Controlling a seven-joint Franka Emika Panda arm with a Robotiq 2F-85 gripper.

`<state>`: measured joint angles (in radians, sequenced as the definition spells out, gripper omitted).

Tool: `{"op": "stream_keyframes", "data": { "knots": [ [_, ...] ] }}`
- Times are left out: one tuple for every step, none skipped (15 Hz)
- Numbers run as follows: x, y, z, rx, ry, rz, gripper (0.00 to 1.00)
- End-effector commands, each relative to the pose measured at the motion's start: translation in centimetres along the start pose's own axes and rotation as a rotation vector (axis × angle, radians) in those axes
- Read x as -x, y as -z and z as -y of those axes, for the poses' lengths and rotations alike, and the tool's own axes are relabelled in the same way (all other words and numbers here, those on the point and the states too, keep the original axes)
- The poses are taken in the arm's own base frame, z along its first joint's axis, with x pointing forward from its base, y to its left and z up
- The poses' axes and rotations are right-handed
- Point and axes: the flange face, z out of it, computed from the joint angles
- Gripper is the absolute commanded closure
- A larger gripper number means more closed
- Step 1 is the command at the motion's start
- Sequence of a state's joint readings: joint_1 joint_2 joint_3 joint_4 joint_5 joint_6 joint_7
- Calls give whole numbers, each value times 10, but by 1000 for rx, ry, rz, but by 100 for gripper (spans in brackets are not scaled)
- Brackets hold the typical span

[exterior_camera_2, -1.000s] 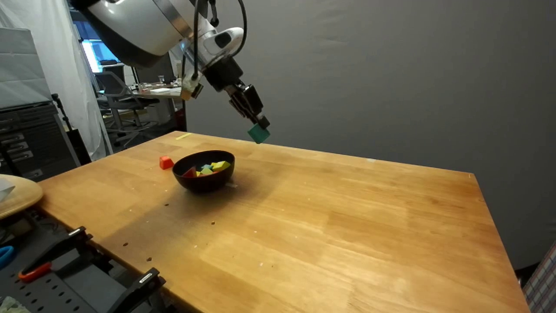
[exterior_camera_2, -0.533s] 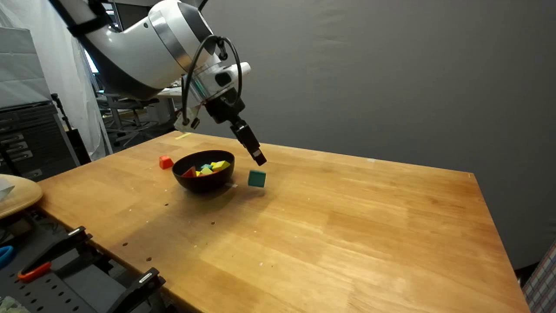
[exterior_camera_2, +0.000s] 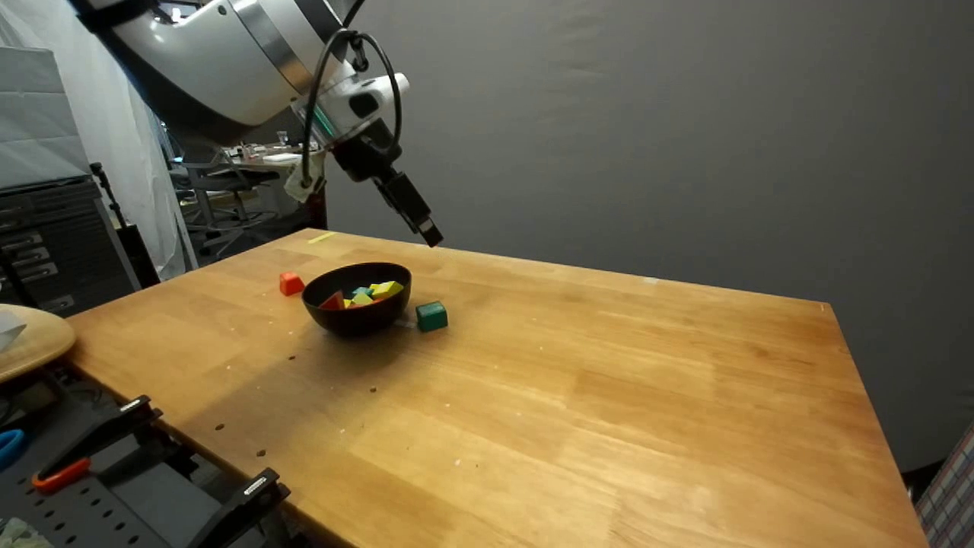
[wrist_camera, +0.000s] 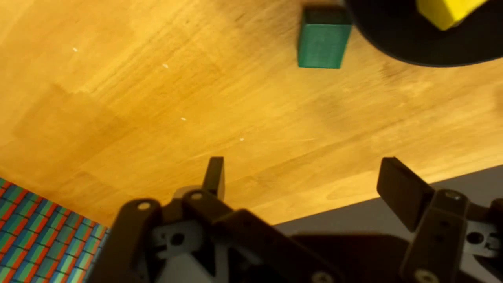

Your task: Take the blocks out of the gift disappointed

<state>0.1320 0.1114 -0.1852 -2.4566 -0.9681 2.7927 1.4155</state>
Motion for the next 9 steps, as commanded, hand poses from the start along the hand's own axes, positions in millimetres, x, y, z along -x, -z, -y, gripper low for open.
{"op": "stream_keyframes", "data": {
  "knots": [
    [15,39,36,-108,136,-18,0],
    [25,39,51,-131,184,2,0],
    [34,37,64,-154,219,29,0],
    [46,33,76,-165,251,68,0],
    [56,30,87,-171,272,106,0],
    [64,27,95,-171,294,144,0],
    [71,23,101,-168,305,187,0],
    [75,20,105,-167,310,219,0],
    [77,17,108,-166,319,242,0]
  ]
}}
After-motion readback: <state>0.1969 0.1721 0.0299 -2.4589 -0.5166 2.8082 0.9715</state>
